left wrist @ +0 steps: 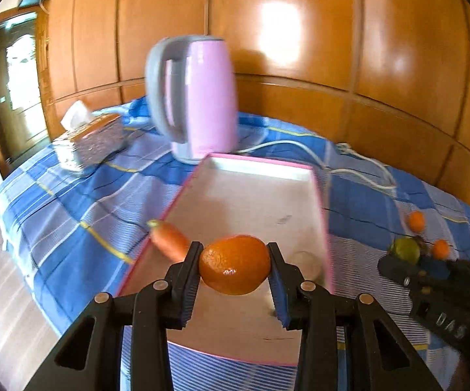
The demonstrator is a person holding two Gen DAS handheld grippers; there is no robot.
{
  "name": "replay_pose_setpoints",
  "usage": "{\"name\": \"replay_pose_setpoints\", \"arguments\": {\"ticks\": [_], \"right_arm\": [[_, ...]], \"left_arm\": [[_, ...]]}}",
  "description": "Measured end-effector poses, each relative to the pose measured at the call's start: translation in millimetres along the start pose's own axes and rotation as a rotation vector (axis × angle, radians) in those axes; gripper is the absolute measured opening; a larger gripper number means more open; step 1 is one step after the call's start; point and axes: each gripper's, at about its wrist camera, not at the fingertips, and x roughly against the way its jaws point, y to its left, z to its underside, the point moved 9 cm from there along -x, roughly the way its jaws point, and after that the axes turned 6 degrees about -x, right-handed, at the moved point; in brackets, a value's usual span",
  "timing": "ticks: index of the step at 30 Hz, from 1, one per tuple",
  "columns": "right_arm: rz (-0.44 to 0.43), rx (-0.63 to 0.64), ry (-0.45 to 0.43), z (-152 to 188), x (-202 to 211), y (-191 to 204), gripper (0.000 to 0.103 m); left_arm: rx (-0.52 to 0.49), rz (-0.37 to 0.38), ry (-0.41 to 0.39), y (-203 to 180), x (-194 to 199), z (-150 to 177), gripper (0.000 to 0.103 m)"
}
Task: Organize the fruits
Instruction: 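Lift the mandarin and lime and carry both toward the pink tray, then open both tools to drop the mandarin and lime into the tray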
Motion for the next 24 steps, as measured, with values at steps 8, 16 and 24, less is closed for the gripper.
{"name": "replay_pose_setpoints", "arguments": {"ticks": [8, 16, 24], "right_arm": [[-0.060, 0.026, 0.008, -32.6, -25.8, 44.9, 0.034], [-0.116, 0.002, 0.022, -46.8, -41.3, 65.8, 0.037], [-0.125, -0.018, 0.025, -30.9, -34.7, 65.1, 0.038]], "left_arm": [[0.049, -0.018, 0.002, 26.0, -5.2, 3.9, 0.040], [0.071, -0.040, -0.018, 37.2, -1.0, -0.5, 0.052], [0.071, -0.048, -0.068, 39.3, 15.7, -12.1, 0.058]]}}
